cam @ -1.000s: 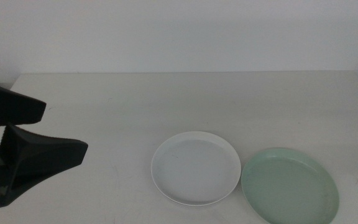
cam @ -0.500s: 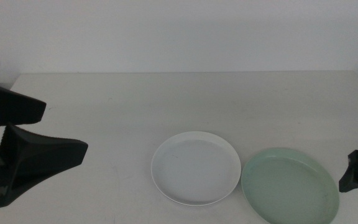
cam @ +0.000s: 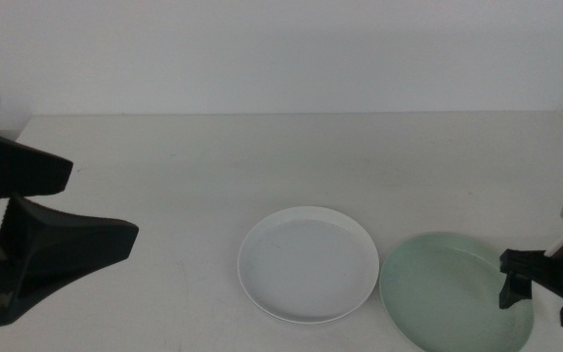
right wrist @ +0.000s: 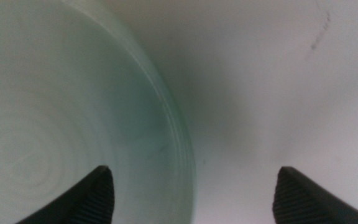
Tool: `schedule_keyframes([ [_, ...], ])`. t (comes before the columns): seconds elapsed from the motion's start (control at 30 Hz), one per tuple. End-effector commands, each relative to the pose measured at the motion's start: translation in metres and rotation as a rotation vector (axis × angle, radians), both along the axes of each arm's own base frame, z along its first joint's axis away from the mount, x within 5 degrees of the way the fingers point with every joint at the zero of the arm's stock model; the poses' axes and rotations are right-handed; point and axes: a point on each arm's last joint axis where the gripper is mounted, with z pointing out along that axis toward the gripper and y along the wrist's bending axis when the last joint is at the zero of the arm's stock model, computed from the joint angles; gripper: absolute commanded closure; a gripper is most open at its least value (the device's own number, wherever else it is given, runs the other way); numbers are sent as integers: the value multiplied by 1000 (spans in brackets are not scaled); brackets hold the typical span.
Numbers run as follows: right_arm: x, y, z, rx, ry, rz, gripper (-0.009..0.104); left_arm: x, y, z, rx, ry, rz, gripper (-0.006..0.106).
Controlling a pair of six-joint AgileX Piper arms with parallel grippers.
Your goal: Stack the three bowls on top of each other.
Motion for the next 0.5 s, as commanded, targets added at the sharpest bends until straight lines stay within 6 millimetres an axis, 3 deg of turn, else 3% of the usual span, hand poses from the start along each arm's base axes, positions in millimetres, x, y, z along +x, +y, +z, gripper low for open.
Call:
schedule_keyframes([
  [0.0,9,1,6,-10,-60,6,35,0,-1,11,-62,-50,14,-5],
  [0.23,13,0,-12,-27,-8,24,58,0,-1,11,-62,-50,14,-5],
  [0.4,12,-2,-12,-53,-9,47,91,0,-1,11,-62,-50,14,-5],
  [0.47,9,-3,-4,-56,-17,53,96,0,-1,11,-62,-50,14,-5],
])
